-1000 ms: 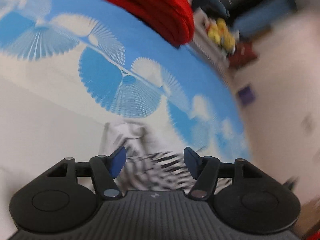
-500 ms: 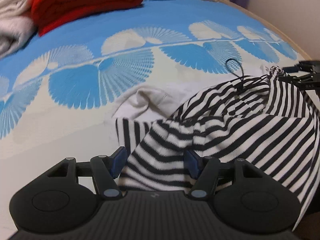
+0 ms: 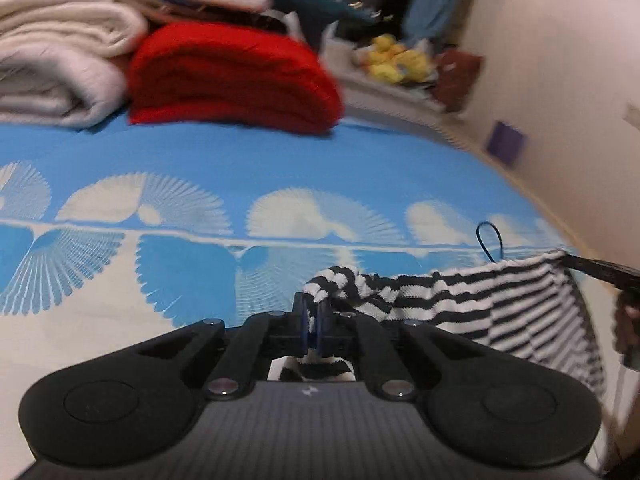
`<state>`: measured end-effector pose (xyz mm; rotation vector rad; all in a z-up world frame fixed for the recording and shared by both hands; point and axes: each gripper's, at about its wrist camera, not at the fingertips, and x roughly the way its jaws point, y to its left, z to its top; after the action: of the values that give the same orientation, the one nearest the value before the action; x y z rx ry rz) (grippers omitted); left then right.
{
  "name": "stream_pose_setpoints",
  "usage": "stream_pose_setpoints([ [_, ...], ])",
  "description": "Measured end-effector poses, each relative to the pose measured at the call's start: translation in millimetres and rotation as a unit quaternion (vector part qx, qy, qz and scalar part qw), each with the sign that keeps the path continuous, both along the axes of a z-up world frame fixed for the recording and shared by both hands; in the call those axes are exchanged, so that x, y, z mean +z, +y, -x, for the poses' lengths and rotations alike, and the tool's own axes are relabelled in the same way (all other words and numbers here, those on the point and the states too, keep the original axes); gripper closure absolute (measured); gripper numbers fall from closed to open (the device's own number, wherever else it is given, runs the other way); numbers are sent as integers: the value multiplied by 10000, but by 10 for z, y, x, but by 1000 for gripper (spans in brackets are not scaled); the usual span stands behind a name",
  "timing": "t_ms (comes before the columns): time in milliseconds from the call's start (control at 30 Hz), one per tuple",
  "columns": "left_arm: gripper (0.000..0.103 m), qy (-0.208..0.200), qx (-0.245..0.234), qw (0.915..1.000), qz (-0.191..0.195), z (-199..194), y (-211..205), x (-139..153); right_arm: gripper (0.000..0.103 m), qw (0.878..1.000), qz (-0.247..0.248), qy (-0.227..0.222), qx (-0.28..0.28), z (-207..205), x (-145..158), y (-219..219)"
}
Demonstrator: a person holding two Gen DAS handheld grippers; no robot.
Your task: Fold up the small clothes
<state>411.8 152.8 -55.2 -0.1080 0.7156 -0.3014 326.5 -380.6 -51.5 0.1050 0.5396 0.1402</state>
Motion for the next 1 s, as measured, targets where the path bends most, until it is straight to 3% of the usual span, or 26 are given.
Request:
stream_pose_setpoints([
  [67, 99, 205, 144, 9988, -413, -157, -146, -175, 101, 9994, 259, 214, -95, -179, -104, 133],
  [233, 98, 746, 513, 9924, -827, -455, -294, -603, 101, 9910, 754, 1001, -463, -557, -542, 352],
  [300, 89, 1070, 544, 9889, -875, -501, -280, -727, 99, 9869, 863, 1249, -542, -645, -687, 418],
  [333, 84, 1293, 514, 9868, -827, -522, -255, -767, 97, 9839, 928, 1422, -557, -678, -747, 451],
  [400, 58, 1551, 487, 9847, -627, -503, -160, -734, 83, 9791, 833, 1754, -601, -685, -815, 440],
  [500, 45, 1410, 661, 9876, -204, -329, 69, -440, 71, 9804, 270, 1860, -590, -570, -647, 279],
  [600, 41, 1517, 912, 9829, 513, -88, 339, -151, 57, 9801, -340, 1796, -776, -308, -343, -13],
  [733, 41, 1836, 1109, 9739, 736, 354, 503, 66, 54, 9690, -811, 2142, -925, 101, -159, -320],
  [900, 41, 2656, 1353, 9521, 675, 866, 564, -264, 44, 9512, -967, 2811, -833, 700, -290, -452],
  [1000, 42, 3254, 1503, 9292, 899, 1031, 647, -580, 44, 9344, -1153, 3246, -912, 963, -506, -489],
])
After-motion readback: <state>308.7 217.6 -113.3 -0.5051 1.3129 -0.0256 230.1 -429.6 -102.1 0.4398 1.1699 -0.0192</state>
